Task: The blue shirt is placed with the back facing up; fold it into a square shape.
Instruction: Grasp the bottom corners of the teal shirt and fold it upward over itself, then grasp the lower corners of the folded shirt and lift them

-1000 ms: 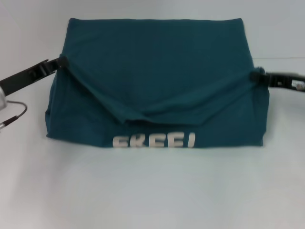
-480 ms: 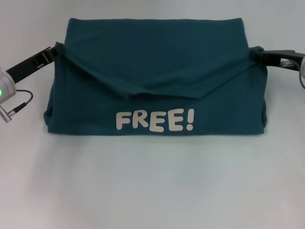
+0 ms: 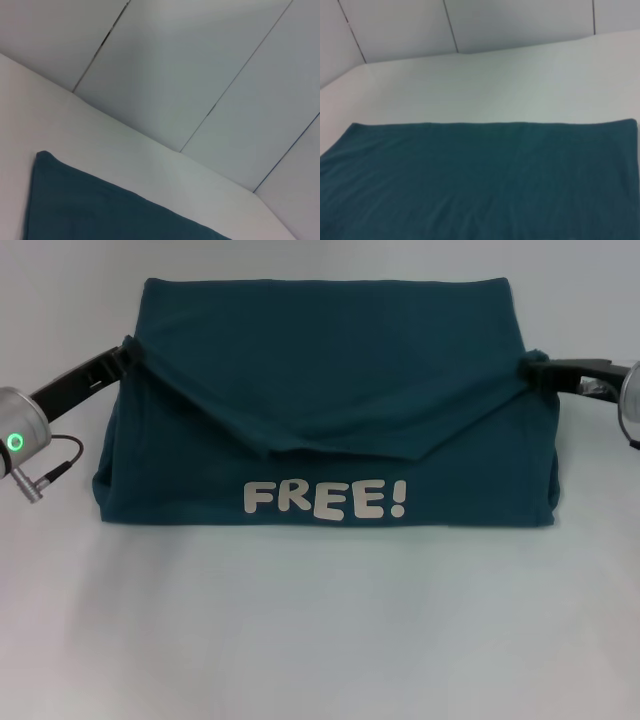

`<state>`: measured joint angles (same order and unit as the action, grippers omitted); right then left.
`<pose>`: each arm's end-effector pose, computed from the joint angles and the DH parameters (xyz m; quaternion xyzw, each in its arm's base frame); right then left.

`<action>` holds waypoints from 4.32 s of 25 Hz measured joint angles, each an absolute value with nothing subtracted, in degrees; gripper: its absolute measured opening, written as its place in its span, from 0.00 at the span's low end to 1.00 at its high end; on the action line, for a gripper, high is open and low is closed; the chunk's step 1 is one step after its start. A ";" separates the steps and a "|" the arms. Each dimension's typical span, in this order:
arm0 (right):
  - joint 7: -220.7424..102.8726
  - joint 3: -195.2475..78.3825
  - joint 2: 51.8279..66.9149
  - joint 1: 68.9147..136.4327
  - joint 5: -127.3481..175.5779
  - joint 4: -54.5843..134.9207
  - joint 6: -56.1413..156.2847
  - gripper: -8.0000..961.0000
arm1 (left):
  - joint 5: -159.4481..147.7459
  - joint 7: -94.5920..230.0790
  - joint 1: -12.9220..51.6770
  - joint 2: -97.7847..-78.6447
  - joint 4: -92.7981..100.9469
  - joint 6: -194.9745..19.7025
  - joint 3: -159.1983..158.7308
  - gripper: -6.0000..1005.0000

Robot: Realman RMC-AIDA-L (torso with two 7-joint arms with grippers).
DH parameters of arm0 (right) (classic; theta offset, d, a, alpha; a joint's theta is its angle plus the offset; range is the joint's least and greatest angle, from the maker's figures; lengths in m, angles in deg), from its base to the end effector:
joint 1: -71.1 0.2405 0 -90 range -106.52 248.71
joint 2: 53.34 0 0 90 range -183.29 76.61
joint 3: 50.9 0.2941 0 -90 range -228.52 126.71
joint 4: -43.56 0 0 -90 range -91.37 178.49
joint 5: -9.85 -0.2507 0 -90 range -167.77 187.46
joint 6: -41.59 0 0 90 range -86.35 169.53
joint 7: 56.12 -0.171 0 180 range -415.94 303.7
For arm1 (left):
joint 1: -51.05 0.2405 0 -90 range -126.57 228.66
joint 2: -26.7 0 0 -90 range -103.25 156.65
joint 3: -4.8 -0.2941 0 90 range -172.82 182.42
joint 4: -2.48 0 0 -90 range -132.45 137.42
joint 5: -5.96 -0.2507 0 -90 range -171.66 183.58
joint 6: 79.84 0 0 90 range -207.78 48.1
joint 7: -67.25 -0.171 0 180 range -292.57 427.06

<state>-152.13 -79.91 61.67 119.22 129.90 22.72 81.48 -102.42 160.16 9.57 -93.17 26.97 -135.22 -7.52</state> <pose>0.3212 0.5440 -0.0177 -0.7958 0.4185 0.1691 0.4036 -0.3348 0.4997 -0.0095 -0.6988 -0.4897 -0.3720 0.3655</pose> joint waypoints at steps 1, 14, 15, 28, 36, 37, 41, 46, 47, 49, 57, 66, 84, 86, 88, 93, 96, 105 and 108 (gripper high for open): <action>-151.91 -79.91 61.72 119.22 129.85 22.89 81.30 0.07 | -102.41 160.12 9.59 -93.19 26.87 -135.18 -7.52 0.03; -151.31 -81.15 62.49 119.08 129.83 22.79 80.56 0.10 | -102.38 160.02 10.25 -94.08 26.66 -135.20 -8.84 0.19; -151.31 -81.31 62.50 119.00 129.85 22.64 80.77 0.10 | -102.37 160.02 10.25 -94.08 26.73 -135.16 -8.76 0.21; -152.51 -81.54 62.30 118.62 129.86 19.01 82.50 0.55 | -96.64 160.60 12.45 -93.99 29.24 -135.92 -8.71 0.54; -158.60 -81.96 60.68 115.95 130.06 16.71 92.80 0.77 | -97.25 161.06 15.64 -93.89 31.69 -140.80 -11.94 0.85; -159.52 -82.01 60.52 115.20 130.07 16.00 95.38 0.77 | -97.25 161.18 16.30 -94.03 32.32 -141.89 -12.60 0.85; -162.53 -82.07 60.31 111.86 129.99 12.61 103.26 0.76 | -97.25 161.35 20.31 -94.79 35.78 -145.64 -16.04 0.87; -166.00 -82.08 60.15 109.09 130.02 10.16 108.91 0.76 | -97.25 161.05 24.99 -95.80 40.06 -146.53 -19.98 0.87; -166.47 -82.08 60.03 108.79 130.07 10.07 109.44 0.76 | -97.24 160.98 25.91 -95.92 40.99 -146.68 -20.79 0.87; -167.15 -82.02 59.73 108.37 130.09 10.02 109.93 0.76 | -97.48 160.53 27.78 -96.20 42.79 -147.10 -21.92 0.87; -168.73 -81.95 59.77 108.01 130.41 10.41 109.67 0.76 | -102.40 153.91 30.12 -96.97 44.24 -147.93 -22.34 0.87; -168.77 -81.55 60.20 108.00 130.02 10.71 109.56 0.75 | -103.71 146.58 29.84 -97.20 42.47 -144.60 -26.07 0.87; -168.80 -81.52 60.70 107.37 129.99 10.78 107.71 0.76 | -103.76 140.40 27.99 -97.49 37.77 -133.18 -29.22 0.87; -168.80 -81.56 60.75 107.37 129.99 10.78 107.66 0.76 | -103.73 140.26 27.87 -97.48 37.70 -132.85 -29.22 0.87; -168.80 -81.57 60.80 107.38 129.99 10.78 107.66 0.76 | -103.64 140.07 27.51 -97.48 37.48 -132.54 -29.21 0.87; -168.80 -81.51 60.84 107.39 129.99 10.78 107.66 0.75 | -103.77 140.05 26.97 -97.37 36.94 -132.51 -30.05 0.87; -168.80 -81.49 60.93 107.37 129.99 10.78 107.67 0.75 | -103.80 140.04 26.95 -97.41 36.93 -132.06 -30.75 0.87; -168.80 -81.49 60.91 107.31 129.99 10.78 107.73 0.75 | -103.64 142.32 26.84 -97.49 37.30 -128.96 -31.00 0.72; -168.79 -81.49 60.91 107.28 129.99 10.78 107.72 0.75 | -103.69 142.52 26.79 -97.43 37.34 -128.90 -31.00 0.62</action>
<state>-168.79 -81.49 60.91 107.28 129.99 10.78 107.72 -103.69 142.52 26.79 -97.43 37.34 -128.90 -31.00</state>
